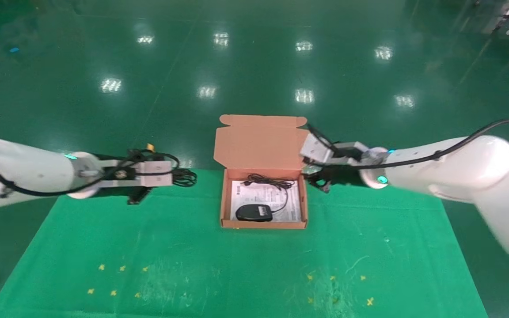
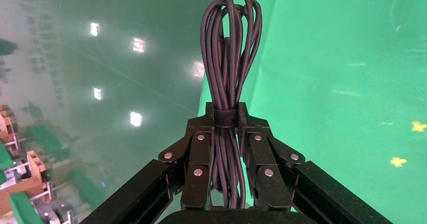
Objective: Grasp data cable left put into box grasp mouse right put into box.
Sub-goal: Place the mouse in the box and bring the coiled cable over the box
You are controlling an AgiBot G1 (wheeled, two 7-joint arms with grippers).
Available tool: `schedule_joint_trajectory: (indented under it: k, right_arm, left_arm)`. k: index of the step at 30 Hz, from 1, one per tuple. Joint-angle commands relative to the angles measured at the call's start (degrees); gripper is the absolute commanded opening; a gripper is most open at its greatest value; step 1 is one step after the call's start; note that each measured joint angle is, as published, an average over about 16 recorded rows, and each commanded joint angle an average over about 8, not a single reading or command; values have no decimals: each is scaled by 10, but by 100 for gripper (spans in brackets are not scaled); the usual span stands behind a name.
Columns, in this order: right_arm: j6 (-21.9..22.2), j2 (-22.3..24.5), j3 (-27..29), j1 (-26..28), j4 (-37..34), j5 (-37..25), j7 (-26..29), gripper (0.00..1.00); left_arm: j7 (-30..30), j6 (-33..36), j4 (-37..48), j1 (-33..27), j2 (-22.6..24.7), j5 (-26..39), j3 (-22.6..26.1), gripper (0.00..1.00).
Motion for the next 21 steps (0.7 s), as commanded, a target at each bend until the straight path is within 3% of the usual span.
schedule_joint_trajectory:
  k: [1, 7, 14, 21]
  right_arm:
    - [1, 3, -1, 3, -2, -2, 3, 100]
    - [1, 81, -2, 21, 48, -20, 22, 100]
    - [-12, 180, -13, 21, 156, -54, 81, 100]
    - [-21, 247, -23, 12, 261, -92, 157, 100]
  left_arm:
    - [0, -3, 1, 3, 3, 1, 1, 0]
    - [64, -92, 103, 21, 97, -29, 4, 0]
    - [215, -182, 247, 28, 216, -114, 6, 0]
    - [323, -225, 291, 34, 248, -231, 41, 0]
